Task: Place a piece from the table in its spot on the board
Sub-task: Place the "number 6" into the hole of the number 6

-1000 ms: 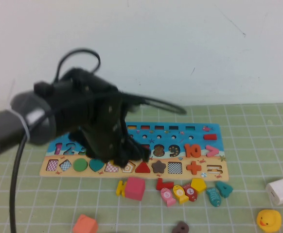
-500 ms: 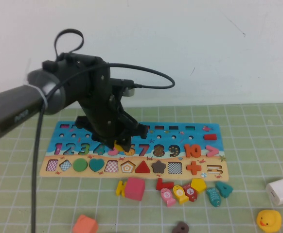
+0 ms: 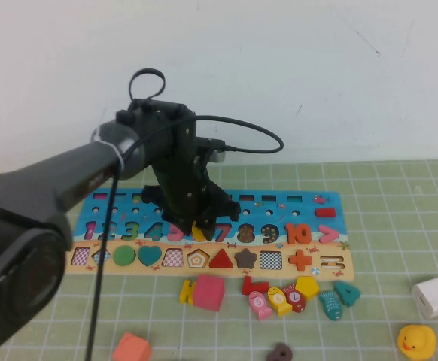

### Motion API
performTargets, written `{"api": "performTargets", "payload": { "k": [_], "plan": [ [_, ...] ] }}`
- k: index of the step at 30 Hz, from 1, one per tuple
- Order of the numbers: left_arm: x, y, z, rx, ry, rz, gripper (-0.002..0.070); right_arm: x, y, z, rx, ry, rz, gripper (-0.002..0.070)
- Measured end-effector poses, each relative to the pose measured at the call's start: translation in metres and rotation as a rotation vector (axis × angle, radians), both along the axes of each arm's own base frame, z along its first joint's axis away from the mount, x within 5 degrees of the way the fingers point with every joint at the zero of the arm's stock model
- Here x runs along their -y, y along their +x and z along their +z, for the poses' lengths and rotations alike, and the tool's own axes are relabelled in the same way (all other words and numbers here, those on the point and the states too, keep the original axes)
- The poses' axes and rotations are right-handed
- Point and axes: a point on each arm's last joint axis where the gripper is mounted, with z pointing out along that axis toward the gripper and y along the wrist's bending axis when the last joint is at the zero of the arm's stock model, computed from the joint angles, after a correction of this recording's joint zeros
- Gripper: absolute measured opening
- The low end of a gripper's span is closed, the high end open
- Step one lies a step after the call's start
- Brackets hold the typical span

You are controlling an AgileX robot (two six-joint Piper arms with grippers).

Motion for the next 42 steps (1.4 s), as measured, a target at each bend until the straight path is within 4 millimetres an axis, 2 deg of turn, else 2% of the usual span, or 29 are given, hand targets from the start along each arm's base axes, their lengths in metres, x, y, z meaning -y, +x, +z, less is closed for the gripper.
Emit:
{"api": "performTargets", "payload": {
  "k": [7, 17, 42],
  "plan": [
    [0.005, 0.014, -0.014, -0.006, 0.021, -0.033, 0.0262, 0.000, 0.000, 0.000, 0.000, 0.000, 0.000, -0.0001],
    [0.003, 0.018, -0.028, -0.006, 0.072, -0.070, 0.0262, 0.000, 0.000, 0.000, 0.000, 0.000, 0.000, -0.0001],
    [0.005, 0.022, -0.035, 0.026, 0.059, -0.063, 0.0264, 0.000, 0.000, 0.000, 0.000, 0.000, 0.000, -0.0001]
  ]
}}
